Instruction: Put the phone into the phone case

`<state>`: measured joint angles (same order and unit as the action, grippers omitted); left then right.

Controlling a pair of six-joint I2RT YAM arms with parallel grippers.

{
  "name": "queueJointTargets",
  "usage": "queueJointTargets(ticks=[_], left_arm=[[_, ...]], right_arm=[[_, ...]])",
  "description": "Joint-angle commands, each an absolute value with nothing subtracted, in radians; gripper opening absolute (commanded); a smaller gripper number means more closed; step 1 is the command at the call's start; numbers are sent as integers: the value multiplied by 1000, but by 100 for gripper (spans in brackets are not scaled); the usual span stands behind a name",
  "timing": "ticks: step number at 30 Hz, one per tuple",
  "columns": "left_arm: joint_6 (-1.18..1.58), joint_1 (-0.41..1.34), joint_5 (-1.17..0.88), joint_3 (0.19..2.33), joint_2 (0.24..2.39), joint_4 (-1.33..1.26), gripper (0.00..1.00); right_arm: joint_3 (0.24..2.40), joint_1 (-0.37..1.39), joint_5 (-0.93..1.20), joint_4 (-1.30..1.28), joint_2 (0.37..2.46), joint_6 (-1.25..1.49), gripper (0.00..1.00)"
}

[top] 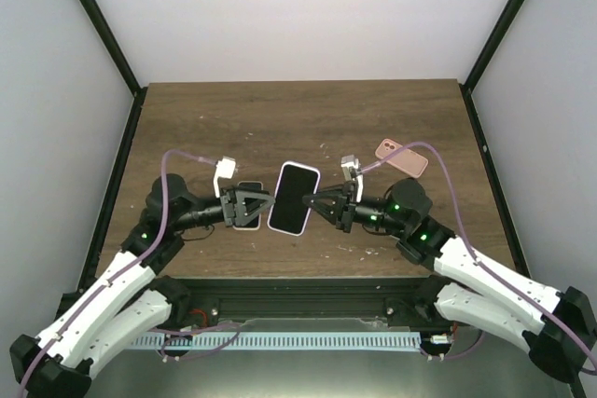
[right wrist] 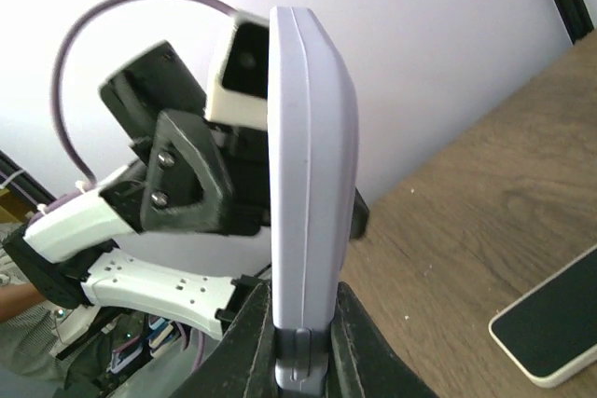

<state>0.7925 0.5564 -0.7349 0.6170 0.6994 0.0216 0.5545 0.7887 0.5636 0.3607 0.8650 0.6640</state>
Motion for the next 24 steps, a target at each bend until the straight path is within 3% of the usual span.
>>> queueJointTargets(ticks=[1,8,16,19,22,24], left_arm=[[889,560,-825,550,705,-136,71],[933,560,-891,536,736,-210,60],[873,559,-852,533,763,-162,0],[862,559,-819,523,760,-157,0],[848,559,-794,524,758,-155,0],[844,560,-774,522,758,-157,0]], right_arm=[[621,790,540,437,833,675,1],[631,790,550,473,848,699,1],[636,789,547,441,888,688,1],[633,790,561,430,904,689,2],[632,790,576,408,923,695,14],[620,790,586,412,934,719,34]])
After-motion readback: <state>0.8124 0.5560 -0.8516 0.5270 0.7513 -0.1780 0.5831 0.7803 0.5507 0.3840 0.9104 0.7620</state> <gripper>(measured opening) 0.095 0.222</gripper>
